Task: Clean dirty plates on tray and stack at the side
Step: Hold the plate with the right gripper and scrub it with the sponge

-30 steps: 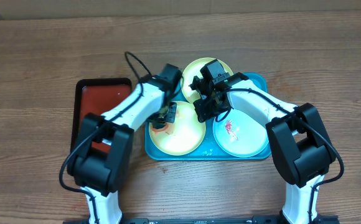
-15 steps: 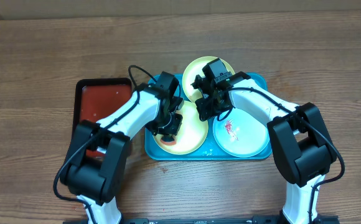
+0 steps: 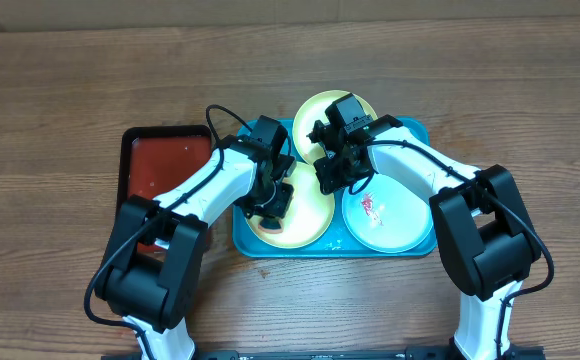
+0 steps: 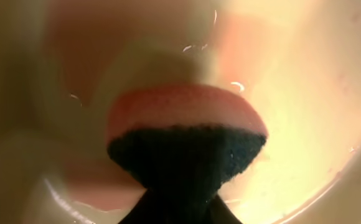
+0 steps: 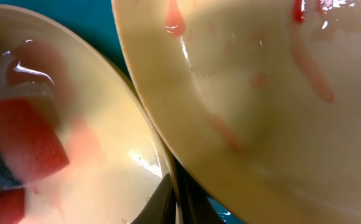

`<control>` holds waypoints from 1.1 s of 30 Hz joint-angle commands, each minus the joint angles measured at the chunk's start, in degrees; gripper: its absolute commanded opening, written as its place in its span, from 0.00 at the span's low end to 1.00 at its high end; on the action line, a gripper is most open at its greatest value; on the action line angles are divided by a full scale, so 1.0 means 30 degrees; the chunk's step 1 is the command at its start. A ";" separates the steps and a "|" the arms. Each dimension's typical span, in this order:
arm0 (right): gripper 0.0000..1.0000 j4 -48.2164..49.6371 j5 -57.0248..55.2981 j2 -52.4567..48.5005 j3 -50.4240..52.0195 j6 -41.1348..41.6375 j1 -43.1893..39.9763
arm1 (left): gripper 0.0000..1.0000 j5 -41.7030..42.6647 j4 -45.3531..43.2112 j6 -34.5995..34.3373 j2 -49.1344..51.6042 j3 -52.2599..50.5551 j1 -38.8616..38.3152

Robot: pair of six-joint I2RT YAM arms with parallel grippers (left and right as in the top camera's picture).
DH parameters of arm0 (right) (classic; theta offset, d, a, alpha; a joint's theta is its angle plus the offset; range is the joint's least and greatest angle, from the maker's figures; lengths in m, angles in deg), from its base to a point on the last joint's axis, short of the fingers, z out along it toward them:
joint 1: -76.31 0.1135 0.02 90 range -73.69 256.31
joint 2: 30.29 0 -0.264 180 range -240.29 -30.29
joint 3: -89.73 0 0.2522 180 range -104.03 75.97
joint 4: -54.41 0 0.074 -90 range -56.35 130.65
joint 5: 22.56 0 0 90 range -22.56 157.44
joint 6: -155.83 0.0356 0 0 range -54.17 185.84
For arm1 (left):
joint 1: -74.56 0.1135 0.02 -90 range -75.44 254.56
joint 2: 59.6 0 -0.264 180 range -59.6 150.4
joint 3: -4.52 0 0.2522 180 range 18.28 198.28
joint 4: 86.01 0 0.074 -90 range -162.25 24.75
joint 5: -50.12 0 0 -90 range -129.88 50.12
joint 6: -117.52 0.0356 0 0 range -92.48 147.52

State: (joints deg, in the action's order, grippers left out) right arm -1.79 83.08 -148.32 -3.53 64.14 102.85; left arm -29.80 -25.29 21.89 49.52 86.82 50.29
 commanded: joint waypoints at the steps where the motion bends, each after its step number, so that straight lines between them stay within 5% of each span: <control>1: 0.07 -0.0007 -0.1056 -0.0437 -0.0262 0.0073 -0.0299 | 0.12 -0.0656 0.0423 0.0109 0.0401 0.0233 -0.0007; 9: 0.07 0.0051 -0.1056 -0.0437 -0.0262 0.0073 -0.0299 | 0.28 -0.0641 0.0860 0.0109 0.0401 0.0729 -0.0007; 22: 0.07 0.0044 -0.1064 -0.0437 -0.0262 0.0073 -0.0299 | 0.04 -0.0503 0.2171 0.0095 0.0408 0.1333 -0.0007; 33: 0.07 0.0044 -0.1064 -0.0437 -0.0262 0.0073 -0.0299 | 0.04 0.2550 0.0882 0.0597 0.0408 0.0903 -0.0495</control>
State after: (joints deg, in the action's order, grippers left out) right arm -1.77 82.90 -148.32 -3.53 64.18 102.85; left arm -26.54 -20.61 21.98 50.09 89.57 50.16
